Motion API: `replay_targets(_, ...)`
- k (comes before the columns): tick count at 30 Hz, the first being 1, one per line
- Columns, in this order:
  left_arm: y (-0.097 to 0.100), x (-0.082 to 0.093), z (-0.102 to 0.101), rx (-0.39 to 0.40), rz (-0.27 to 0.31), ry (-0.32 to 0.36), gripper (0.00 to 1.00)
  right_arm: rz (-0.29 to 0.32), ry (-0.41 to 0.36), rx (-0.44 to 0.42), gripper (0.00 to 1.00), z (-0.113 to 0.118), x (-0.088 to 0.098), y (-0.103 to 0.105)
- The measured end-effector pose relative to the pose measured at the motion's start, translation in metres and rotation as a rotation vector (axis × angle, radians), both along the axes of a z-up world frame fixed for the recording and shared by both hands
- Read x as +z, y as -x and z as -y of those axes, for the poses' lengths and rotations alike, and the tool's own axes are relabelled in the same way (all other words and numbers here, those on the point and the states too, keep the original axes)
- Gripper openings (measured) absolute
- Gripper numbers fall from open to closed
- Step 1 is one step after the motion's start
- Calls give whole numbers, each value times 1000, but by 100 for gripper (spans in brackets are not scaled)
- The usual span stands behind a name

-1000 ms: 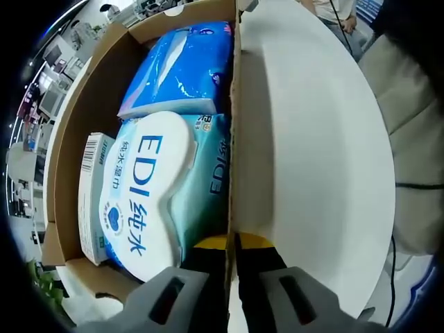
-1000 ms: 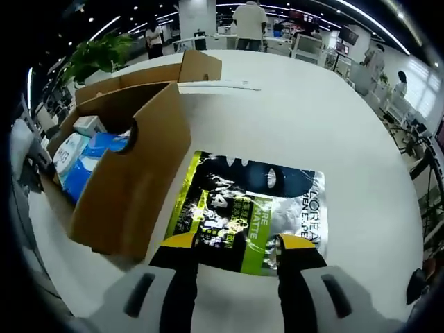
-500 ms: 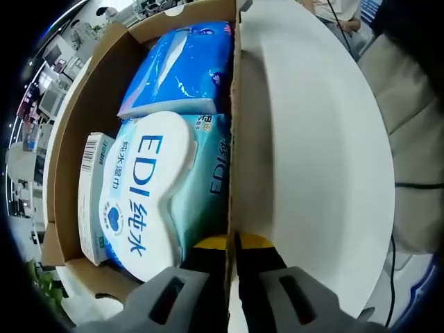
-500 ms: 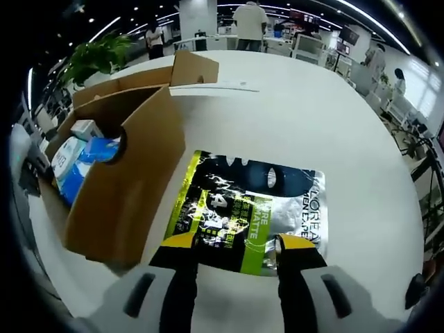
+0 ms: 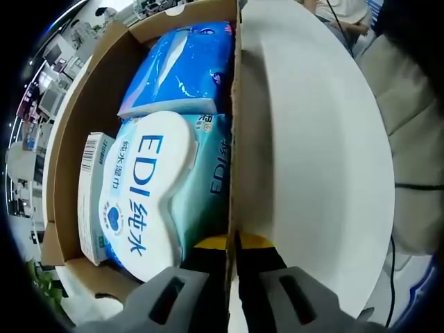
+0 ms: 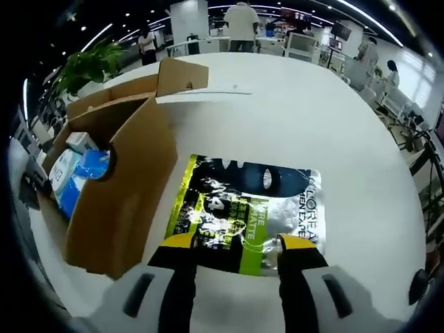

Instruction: Operate the shoe box by opening the lid, removing the specified soft item, and placing it in the target area until the item is outside and the box remains undamaged.

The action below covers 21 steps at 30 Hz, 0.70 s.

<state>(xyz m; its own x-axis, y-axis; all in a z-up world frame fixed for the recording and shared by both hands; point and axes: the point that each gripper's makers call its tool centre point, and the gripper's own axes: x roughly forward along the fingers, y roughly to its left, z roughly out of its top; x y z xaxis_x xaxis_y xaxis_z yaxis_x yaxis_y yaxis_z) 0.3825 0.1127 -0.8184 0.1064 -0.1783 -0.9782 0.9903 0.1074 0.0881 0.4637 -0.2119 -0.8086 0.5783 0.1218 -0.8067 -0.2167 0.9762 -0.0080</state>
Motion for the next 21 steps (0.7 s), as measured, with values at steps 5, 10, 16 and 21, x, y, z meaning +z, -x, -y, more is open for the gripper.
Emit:
replay_targets(5, 0, 0, 0, 1, 0, 0, 1, 40, -8, 17, 44, -1, 12, -4)
replay_targets(10, 0, 0, 0, 4, -1, -1, 1, 48, 16, 82, 42, -1, 21, -3)
replay_targets(16, 0, 0, 0, 3, 1, -1, 1, 23, 14, 167, 40, -7, 28, 7)
replay_targets(21, 0, -1, -2, 3, 4, -1, 1, 47, 43, 242, 40, -10, 38, 12)
